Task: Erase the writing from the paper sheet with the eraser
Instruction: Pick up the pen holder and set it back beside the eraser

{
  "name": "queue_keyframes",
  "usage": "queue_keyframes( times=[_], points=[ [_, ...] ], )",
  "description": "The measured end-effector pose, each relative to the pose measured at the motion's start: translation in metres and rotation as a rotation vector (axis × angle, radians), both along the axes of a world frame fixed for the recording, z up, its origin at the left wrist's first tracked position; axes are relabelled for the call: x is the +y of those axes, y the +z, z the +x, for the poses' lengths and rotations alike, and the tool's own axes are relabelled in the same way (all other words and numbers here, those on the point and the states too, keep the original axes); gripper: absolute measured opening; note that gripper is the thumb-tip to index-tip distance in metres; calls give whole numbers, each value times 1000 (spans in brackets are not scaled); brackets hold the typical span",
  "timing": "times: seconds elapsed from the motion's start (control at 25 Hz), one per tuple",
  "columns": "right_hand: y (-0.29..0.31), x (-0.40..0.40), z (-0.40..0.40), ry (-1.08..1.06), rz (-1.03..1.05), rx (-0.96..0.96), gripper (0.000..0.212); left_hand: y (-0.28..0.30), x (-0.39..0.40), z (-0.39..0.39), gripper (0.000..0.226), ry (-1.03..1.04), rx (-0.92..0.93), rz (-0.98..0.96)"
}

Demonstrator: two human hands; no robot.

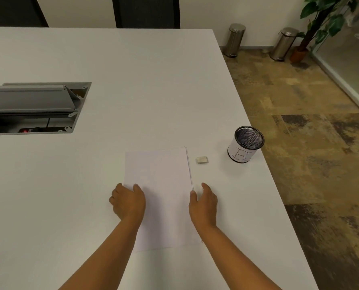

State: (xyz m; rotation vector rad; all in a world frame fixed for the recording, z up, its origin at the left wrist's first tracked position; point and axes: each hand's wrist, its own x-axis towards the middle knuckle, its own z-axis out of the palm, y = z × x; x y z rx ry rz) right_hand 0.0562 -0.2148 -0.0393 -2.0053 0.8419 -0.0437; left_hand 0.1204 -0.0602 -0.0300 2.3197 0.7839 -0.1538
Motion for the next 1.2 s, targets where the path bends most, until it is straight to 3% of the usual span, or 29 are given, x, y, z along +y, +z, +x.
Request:
queue_keyframes(
  times=[0.36,0.56,0.8,1.04,1.2],
  points=[
    [9,6,6,65,-122,79,46,4,7,-5,53,-61,-43,-135],
    [11,-40,52,-39,-214,68,46,-1,21,-8,54,-10,-73,-136],
    [-2,-52,104,19,-297,112,77,-6,19,-13,54,-35,-91,-142],
    [-10,-63,110,-107,-321,67,60,-6,13,-4,56,-71,-48,-102],
    [-9,-81,103,-127,-308,51,65,-6,13,-3,56,-105,-27,-97]
  ],
)
